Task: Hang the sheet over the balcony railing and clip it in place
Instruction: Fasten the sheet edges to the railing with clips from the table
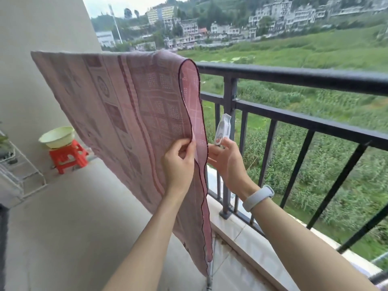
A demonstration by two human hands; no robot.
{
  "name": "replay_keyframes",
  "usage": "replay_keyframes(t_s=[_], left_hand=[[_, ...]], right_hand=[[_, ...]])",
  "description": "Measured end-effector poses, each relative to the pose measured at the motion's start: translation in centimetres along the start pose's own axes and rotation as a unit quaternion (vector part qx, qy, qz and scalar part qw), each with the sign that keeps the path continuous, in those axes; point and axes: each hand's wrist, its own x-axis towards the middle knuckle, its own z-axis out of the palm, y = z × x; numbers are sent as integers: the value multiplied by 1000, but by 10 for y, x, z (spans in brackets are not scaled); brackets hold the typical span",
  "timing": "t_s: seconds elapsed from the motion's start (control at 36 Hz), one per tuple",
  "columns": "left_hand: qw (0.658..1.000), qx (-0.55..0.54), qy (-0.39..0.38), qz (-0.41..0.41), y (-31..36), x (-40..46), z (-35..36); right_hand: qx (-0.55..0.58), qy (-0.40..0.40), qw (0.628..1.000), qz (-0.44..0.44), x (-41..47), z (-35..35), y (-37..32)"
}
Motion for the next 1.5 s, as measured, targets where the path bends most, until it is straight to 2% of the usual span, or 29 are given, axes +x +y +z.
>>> replay_keyframes(t_s=[0.11,0.28,0.44,0.67,0.86,0.94,1.0,1.08,1.19,1.25,1.5], left_hand=[[999,-17,-28,-5,3,0,-8],[997,-6,-80,-12,3,-1,-14],[994,-1,-108,-19,0,2,-19],[994,16,-99,-43,13,7,-20],[978,196,-77,6,28,27,-9],[972,217,-80,30,29,33,-7],[974,209,-84,25,26,35,-10],[971,196,-134,5,24,36,-14],[961,224,-160,22,26,41,-21],[956,236,-173,22,28,43,-23],[934,295,-195,47,38,46,-16]], right_hand=[[-28,-46,999,-5,-7,2,4],[-28,-50,998,-16,-11,3,11],[51,-41,997,-28,-16,0,18],[37,-46,998,-22,-22,3,18],[15,-34,999,-11,-22,-1,24],[28,12,999,-17,-23,-3,23],[-36,55,997,-41,-27,-7,20],[-232,106,960,-118,-40,-16,16],[-462,99,861,-188,-58,-27,10],[-524,87,824,-196,-65,-30,7],[-667,97,711,-203,-68,-26,0]])
